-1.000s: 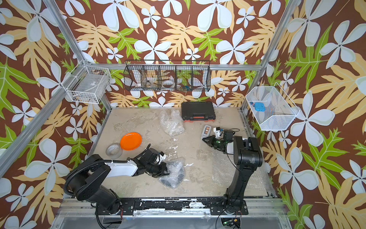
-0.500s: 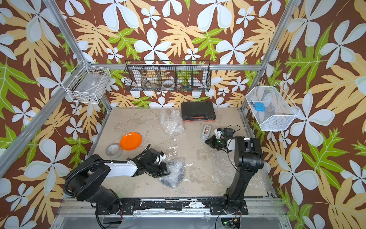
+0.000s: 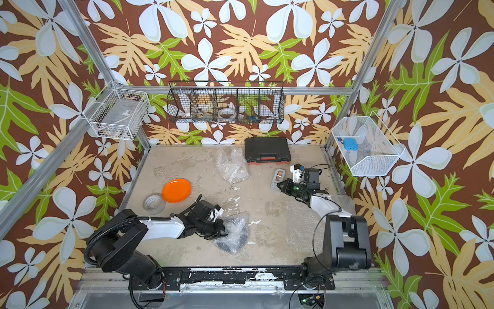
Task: Wrap dinner plates in bubble wrap
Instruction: Stick the tape on the bubble wrap.
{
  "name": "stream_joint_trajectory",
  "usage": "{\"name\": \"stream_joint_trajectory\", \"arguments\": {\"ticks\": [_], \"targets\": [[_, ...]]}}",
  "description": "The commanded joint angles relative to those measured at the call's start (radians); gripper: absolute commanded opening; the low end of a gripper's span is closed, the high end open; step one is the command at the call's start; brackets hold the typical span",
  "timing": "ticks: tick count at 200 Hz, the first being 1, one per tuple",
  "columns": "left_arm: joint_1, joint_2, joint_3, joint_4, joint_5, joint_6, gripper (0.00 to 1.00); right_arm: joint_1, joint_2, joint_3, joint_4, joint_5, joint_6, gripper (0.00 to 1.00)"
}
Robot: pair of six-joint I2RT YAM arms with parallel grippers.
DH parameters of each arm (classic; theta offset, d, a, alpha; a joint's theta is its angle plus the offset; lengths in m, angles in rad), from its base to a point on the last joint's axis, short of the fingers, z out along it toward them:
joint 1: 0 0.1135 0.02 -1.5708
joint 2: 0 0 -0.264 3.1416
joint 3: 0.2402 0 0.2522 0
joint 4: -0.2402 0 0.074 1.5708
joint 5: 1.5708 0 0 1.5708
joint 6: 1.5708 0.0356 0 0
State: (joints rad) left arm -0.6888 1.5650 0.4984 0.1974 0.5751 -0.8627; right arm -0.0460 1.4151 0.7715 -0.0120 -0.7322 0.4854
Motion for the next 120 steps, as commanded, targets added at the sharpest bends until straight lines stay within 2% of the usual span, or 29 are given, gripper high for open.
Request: {"name": "stream_joint_trajectory", "arguments": {"ticks": [1, 34, 62, 97, 120], "targets": [[0.005, 0.013, -0.013, -0.181, -0.112, 0.000, 0.03, 0.046, -0.117, -0.039, -0.111, -0.009, -0.024, 0.00], [0.008, 0.020, -0.006, -0.182, -0.112, 0.023, 0.03, 0.154, -0.346, -0.089, -0.249, 0.021, 0.004, 0.00], [0.011, 0.030, 0.010, -0.191, -0.108, 0.055, 0.02, 0.296, -0.496, -0.111, -0.354, 0.061, 0.042, 0.00], [0.012, 0.034, 0.032, -0.213, -0.106, 0.098, 0.02, 0.515, -0.637, -0.187, -0.406, 0.113, 0.163, 0.00], [0.012, 0.032, 0.032, -0.214, -0.101, 0.110, 0.01, 0.635, -0.703, -0.235, -0.377, 0.116, 0.267, 0.00]]}}
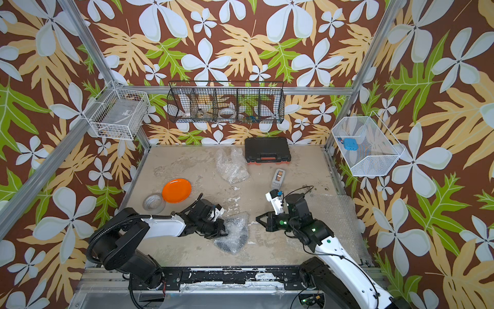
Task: Wrap dinner plates in bubble wrap
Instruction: Stick the tape on the bubble wrap.
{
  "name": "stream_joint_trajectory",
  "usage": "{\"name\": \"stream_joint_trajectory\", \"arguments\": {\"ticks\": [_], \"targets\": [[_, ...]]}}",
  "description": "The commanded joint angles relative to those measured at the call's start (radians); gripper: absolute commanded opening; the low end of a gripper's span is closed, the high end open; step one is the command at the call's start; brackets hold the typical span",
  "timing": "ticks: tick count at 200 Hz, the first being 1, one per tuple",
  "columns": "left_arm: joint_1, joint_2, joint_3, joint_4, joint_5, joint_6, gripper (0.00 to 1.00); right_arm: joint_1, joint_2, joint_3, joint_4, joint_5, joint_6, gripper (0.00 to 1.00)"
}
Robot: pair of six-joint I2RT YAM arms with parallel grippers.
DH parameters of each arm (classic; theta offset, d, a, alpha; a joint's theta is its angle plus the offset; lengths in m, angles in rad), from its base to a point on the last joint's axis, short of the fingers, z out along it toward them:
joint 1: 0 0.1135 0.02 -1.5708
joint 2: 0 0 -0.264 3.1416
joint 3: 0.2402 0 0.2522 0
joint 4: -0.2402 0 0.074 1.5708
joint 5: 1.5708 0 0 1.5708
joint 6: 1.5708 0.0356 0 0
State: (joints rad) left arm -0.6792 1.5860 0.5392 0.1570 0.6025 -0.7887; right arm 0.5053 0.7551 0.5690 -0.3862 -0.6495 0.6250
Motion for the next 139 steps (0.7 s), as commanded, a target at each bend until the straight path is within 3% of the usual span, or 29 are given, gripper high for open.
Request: {"name": "stream_joint_trajectory", "arguments": {"ticks": [1, 39, 94, 139], "targets": [[0.003, 0.012, -0.008, -0.174, -0.127, 0.037, 0.01, 0.089, -0.045, -0.035, -0.001, 0.033, 0.132, 0.00], [0.003, 0.014, -0.007, -0.177, -0.114, 0.065, 0.01, 0.237, 0.024, -0.054, 0.068, 0.033, 0.145, 0.00], [0.003, 0.014, -0.028, -0.160, -0.091, 0.068, 0.00, 0.239, 0.310, -0.007, 0.339, -0.036, 0.097, 0.00], [0.003, 0.012, -0.047, -0.140, -0.077, 0.057, 0.00, 0.238, 0.522, 0.088, 0.429, -0.064, 0.009, 0.00]]}}
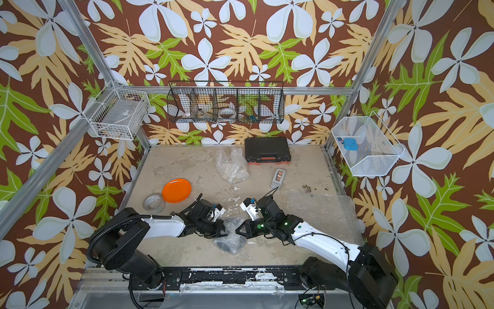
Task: Wrap dinner plates in bubble wrap
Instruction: Stick the tape on the bubble wrap.
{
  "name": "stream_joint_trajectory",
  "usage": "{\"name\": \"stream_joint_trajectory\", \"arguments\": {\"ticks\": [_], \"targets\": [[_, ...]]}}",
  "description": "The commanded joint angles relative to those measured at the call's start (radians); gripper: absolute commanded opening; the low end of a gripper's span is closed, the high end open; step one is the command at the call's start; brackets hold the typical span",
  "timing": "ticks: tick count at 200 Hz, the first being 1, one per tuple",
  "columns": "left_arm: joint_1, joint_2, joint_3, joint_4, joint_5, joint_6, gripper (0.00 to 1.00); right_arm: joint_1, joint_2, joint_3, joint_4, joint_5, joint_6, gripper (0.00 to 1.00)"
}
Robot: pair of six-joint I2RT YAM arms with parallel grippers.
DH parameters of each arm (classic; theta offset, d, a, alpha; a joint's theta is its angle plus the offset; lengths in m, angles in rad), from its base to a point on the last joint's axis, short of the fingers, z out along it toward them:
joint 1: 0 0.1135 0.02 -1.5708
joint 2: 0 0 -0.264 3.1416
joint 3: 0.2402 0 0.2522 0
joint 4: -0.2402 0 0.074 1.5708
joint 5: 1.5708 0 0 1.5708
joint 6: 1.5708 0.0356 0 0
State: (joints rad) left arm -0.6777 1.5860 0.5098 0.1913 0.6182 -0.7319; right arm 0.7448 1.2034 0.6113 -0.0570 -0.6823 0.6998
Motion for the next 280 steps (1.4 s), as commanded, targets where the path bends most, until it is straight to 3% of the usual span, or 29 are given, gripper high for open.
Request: {"name": "stream_joint_trajectory", "arguments": {"ticks": [1, 39, 112, 139, 211, 280], "targets": [[0.001, 0.012, -0.017, -0.175, -0.092, -0.001, 0.00, -0.001, 0.077, 0.049, 0.101, -0.032, -0.069, 0.00], [0.001, 0.005, -0.026, -0.171, -0.089, -0.012, 0.00, -0.010, 0.239, 0.141, 0.099, -0.005, -0.171, 0.00], [0.002, -0.001, -0.052, -0.172, -0.081, -0.027, 0.00, -0.031, 0.445, 0.126, 0.243, 0.174, -0.293, 0.00], [0.001, -0.038, -0.044, -0.201, -0.087, -0.032, 0.00, -0.030, 0.479, 0.076, 0.302, 0.237, -0.312, 0.00], [0.000, -0.245, 0.117, -0.424, -0.160, -0.044, 0.10, -0.018, 0.501, 0.050, 0.347, 0.226, -0.306, 0.00], [-0.021, -0.228, 0.189, -0.332, -0.103, -0.101, 0.11, -0.014, 0.488, 0.047, 0.343, 0.218, -0.302, 0.00]]}}
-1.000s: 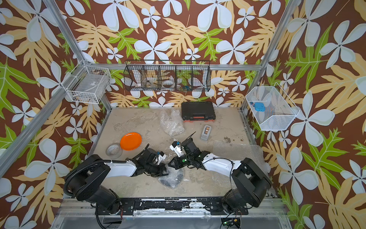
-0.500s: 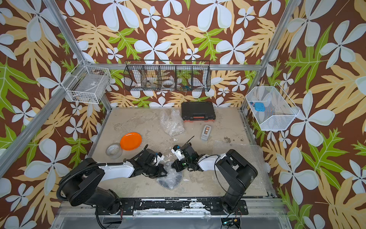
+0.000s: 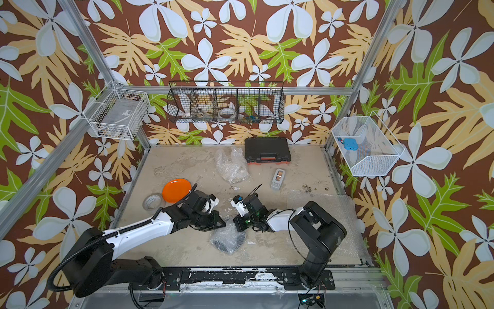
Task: Wrap dinner plates in bubble wrap
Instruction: Stick the tape on the bubble wrap.
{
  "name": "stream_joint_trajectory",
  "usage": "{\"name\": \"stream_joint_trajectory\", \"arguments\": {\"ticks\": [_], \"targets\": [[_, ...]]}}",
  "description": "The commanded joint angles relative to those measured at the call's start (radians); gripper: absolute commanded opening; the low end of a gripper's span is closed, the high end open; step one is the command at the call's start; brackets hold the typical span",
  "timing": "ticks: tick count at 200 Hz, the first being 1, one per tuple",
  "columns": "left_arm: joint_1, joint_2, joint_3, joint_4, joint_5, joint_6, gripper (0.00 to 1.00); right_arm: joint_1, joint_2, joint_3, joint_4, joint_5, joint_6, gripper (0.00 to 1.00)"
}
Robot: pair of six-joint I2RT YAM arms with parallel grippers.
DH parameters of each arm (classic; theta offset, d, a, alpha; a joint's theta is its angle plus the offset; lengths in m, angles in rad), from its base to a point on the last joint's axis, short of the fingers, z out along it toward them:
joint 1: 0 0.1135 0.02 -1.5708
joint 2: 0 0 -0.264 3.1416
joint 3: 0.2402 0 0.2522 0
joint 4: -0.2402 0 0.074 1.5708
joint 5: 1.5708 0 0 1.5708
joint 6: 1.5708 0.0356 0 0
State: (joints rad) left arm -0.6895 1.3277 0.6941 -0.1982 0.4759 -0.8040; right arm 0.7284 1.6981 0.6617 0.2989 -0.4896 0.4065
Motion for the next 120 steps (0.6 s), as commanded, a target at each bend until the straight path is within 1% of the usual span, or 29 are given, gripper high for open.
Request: {"name": "stream_joint_trajectory", "arguments": {"ticks": [1, 23, 44, 54, 74, 83, 103, 120], "targets": [[-0.010, 0.034, 0.004, 0.064, 0.043, -0.030, 0.11, 0.002, -0.007, -0.004, -0.013, 0.025, -0.008, 0.00], [-0.045, 0.101, -0.029, 0.178, 0.105, -0.059, 0.11, 0.003, -0.012, -0.008, -0.014, 0.026, -0.008, 0.00], [-0.080, 0.156, -0.089, 0.242, 0.128, -0.071, 0.10, 0.003, -0.016, -0.008, -0.023, 0.029, -0.009, 0.00], [-0.082, 0.180, -0.123, 0.228, 0.108, -0.075, 0.09, 0.003, -0.021, -0.005, -0.030, 0.033, -0.012, 0.00], [-0.082, 0.215, -0.169, 0.167, 0.014, -0.050, 0.07, 0.002, -0.034, 0.015, -0.081, 0.080, -0.017, 0.00], [-0.082, 0.232, -0.191, 0.170, 0.000, -0.045, 0.06, 0.003, -0.046, 0.030, -0.121, 0.117, -0.017, 0.06], [-0.081, 0.277, -0.210, 0.175, -0.018, -0.032, 0.06, 0.001, -0.085, 0.062, -0.216, 0.194, -0.010, 0.29], [-0.082, 0.298, -0.218, 0.190, -0.018, -0.029, 0.05, 0.002, -0.123, 0.094, -0.292, 0.223, 0.004, 0.39]]}}
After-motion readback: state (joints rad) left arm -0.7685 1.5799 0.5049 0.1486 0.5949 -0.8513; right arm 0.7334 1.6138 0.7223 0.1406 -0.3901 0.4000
